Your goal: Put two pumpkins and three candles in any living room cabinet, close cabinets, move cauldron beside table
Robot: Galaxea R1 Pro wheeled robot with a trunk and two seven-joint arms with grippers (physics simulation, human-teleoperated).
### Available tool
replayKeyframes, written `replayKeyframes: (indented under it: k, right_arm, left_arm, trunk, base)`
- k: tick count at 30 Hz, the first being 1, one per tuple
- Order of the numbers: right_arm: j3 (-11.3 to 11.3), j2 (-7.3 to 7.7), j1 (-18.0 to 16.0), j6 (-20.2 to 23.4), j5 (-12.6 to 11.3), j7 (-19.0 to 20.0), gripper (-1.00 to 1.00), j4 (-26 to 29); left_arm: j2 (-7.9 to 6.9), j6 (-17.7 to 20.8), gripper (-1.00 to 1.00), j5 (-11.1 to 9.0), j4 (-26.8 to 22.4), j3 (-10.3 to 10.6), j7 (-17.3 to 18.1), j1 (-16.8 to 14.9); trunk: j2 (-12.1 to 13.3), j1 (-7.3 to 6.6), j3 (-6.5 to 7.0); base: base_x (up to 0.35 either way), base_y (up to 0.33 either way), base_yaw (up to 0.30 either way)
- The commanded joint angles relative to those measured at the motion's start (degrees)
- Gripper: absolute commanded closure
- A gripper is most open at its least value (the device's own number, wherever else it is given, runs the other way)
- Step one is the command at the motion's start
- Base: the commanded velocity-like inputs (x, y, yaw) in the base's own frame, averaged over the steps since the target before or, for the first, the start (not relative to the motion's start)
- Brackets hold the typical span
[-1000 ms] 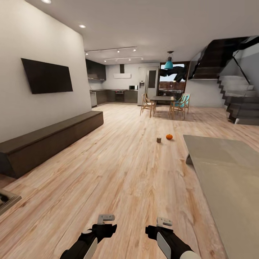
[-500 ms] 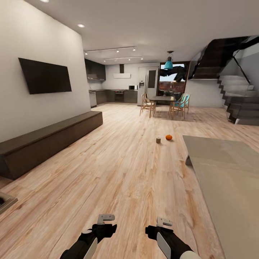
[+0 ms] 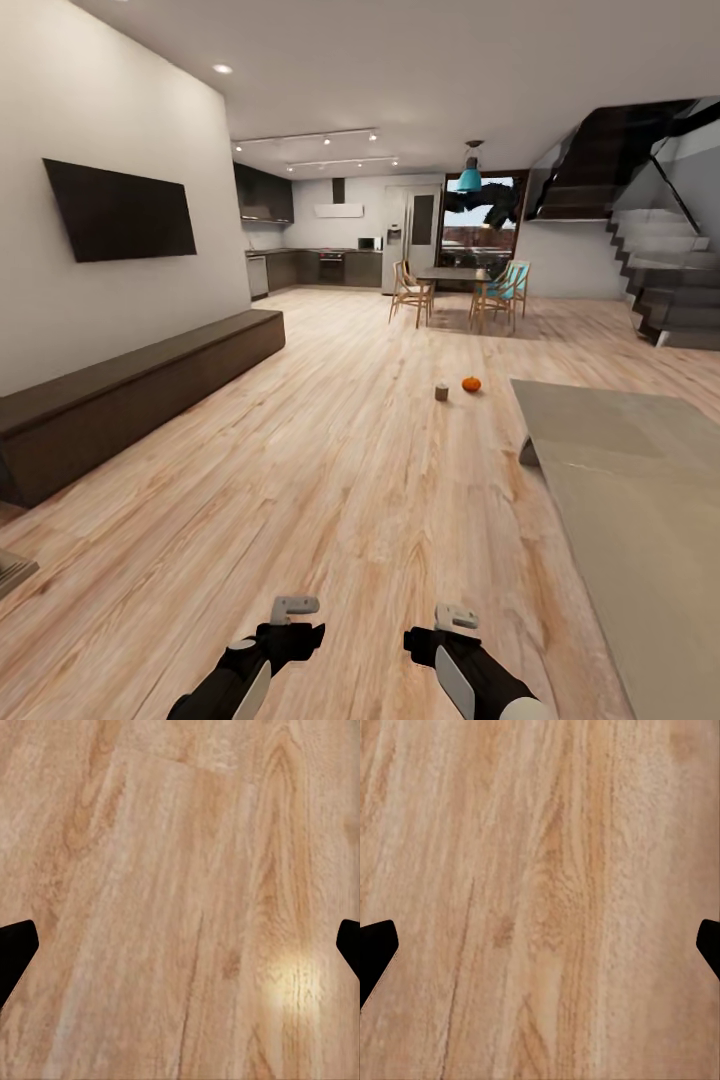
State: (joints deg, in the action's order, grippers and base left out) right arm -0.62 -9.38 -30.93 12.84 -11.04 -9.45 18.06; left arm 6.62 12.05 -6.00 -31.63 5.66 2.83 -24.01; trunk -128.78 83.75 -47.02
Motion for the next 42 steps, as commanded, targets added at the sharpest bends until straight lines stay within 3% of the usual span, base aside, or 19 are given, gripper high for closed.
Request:
replayKeyframes:
  k: [1,42]
  right_arm:
    - [-0.1,-0.01,0.0,0.3,-0.5,-0.3,-1.0,0.1]
    - [-0.2,-0.11,0.0,-0.1,-0.4,-0.2,-1.0,0.1]
  left_arm:
    - [-0.03,0.3,-1.0,-0.6,-0.1,0.1,0.0,0.0]
    - [-0.03,0.3,-1.0,-0.6,-0.1,0.1,0.0,-0.1]
  trunk:
    - [0.0,0.01,-0.06]
    - [0.0,0.01,-0.06]
  base:
    - [0.221,0.0,0.0]
    - [0.226,0.0,0.0]
